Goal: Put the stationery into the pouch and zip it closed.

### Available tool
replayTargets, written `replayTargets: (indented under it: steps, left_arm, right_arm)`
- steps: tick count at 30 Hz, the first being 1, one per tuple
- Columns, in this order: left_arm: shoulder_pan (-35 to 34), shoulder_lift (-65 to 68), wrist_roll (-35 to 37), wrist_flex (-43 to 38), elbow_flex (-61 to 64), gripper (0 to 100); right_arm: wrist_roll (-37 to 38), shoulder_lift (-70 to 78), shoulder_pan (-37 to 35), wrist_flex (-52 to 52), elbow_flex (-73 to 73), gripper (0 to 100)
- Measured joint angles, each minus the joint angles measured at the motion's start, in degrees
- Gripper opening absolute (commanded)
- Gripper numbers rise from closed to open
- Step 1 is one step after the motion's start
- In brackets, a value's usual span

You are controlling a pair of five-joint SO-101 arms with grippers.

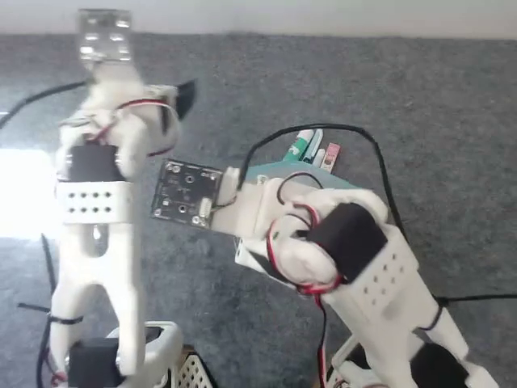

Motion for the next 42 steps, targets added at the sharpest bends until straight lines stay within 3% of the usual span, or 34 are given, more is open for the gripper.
replayTargets:
  steps: [4, 9, 13, 19, 23, 25, 29, 36, 42]
  left_arm:
    - [-3.4, -0.5, -0.1, 5.2, -4.7, 29]
    - [-10.2, -4.5, -0.4, 22.7, -12.7, 29]
    - [-10.5, -4.8, -2.3, 32.0, -12.9, 29]
    - [-7.7, -5.0, -4.5, 31.6, -3.4, 29]
    - [-3.3, -5.0, -4.7, 24.4, 8.1, 29]
    - [-0.1, -5.0, -4.5, 22.2, 10.7, 29]
    - [4.6, -5.0, -4.9, 21.0, 11.3, 33]
    - [9.5, -5.0, -10.7, 22.2, 12.0, 33]
    - [15.8, -5.0, -9.2, 21.8, 17.1, 33]
  right_arm:
    - [0.4, 5.6, 3.6, 0.0, -7.3, 0.8]
    - [0.4, 16.4, 8.8, 0.0, -20.9, 0.7]
    - [-6.5, 25.6, 13.5, 0.0, -36.5, 0.7]
    - [-25.1, 33.0, 26.7, 0.0, -57.5, 0.6]
    - [-37.1, 34.4, 33.5, 0.0, -57.9, 0.6]
    - [-39.2, 34.4, 34.6, 0.0, -55.5, 0.6]
    - [-36.3, 33.3, 35.6, 0.0, -46.9, 0.6]
    - [-23.2, 30.5, 42.7, 0.0, -29.5, 0.6]
    - [-17.8, 28.3, 41.9, 0.0, -13.4, 0.6]
